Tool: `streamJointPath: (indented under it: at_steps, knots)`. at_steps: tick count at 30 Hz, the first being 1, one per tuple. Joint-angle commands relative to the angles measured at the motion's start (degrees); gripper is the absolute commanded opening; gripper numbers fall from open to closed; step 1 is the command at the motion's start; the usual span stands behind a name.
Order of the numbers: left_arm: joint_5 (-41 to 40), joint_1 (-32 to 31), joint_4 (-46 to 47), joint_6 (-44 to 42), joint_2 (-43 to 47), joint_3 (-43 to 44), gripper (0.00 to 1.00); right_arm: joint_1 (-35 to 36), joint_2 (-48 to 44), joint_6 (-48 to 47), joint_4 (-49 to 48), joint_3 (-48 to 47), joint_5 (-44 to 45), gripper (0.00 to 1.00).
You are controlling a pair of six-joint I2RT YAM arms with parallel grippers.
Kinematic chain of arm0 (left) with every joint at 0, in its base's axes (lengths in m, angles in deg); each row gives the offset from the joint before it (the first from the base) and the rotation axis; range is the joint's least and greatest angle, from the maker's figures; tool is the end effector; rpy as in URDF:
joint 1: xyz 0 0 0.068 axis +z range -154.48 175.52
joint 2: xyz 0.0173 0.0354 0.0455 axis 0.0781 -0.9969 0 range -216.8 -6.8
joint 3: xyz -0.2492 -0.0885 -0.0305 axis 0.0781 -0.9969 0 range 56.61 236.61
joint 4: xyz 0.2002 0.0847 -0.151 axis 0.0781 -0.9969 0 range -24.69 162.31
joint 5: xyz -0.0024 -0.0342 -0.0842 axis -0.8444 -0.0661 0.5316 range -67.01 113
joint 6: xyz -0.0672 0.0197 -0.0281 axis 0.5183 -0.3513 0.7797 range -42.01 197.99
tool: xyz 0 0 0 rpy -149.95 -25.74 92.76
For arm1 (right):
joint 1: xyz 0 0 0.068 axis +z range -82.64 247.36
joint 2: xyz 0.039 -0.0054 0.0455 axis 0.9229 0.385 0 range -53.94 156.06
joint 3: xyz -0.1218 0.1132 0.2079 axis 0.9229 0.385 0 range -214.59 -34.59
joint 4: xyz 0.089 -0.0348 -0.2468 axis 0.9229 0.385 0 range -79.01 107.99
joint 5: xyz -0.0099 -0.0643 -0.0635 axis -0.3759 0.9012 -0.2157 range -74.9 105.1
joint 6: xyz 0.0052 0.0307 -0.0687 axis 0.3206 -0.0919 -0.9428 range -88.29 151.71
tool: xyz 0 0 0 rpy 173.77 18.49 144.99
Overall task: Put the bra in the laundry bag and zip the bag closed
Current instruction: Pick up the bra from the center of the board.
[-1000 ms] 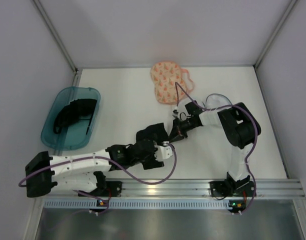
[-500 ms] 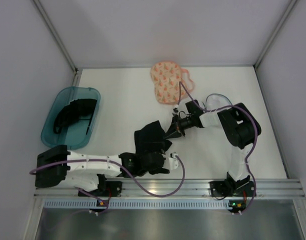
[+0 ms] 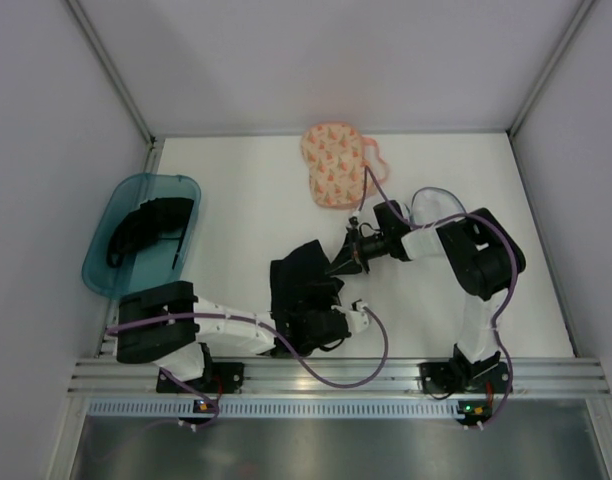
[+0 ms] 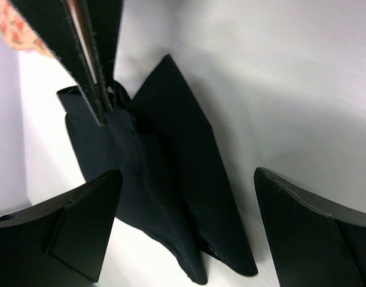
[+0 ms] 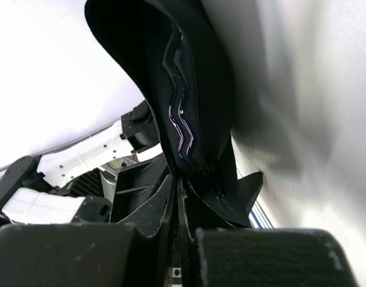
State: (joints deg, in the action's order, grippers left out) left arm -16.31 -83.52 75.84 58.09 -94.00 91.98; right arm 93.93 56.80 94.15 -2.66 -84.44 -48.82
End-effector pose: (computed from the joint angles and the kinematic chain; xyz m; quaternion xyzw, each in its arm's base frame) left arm 0.0948 -0.2772 0.1201 0.5911 0.6629 0.1080 0.4467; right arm 0.2907 0.2092 0.0913 -0.0597 -0.8111 -0.5683 0.1250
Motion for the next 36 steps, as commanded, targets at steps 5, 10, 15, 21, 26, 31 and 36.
streamJointPath:
  at_steps: [5,10,15,21,26,31,36]
  knots:
    - [-6.21,0.38,10.44,-2.07,-4.64,-2.85,0.99,1.47,-3.78,-1.07,0.45,0.89,-0.42,0.0]
    - [-7.01,1.08,10.44,-3.21,-5.0,-3.47,0.93,1.47,-4.04,-3.37,3.36,-0.08,0.11,0.0]
    - [-6.92,3.63,10.36,-3.65,-6.23,-3.56,0.64,1.47,-4.57,-6.26,6.08,-0.34,0.81,0.0]
    - [-3.94,5.92,7.2,-3.3,-2.82,-2.33,0.22,1.47,-4.39,-15.66,13.47,-4.03,2.48,0.0]
    - [2.03,5.92,-1.82,-1.81,4.22,-0.75,0.0,0.33,-7.81,-32.76,32.57,-15.17,8.45,0.36]
    - [11.76,6.62,-13.0,2.05,10.2,2.76,0.0,-2.91,-12.12,-43.87,43.61,-25.11,16.44,0.71]
    - [19.43,10.4,-16.1,2.85,13.19,5.14,0.0,-10.11,-15.55,-51.08,52.83,-31.88,22.07,0.96]
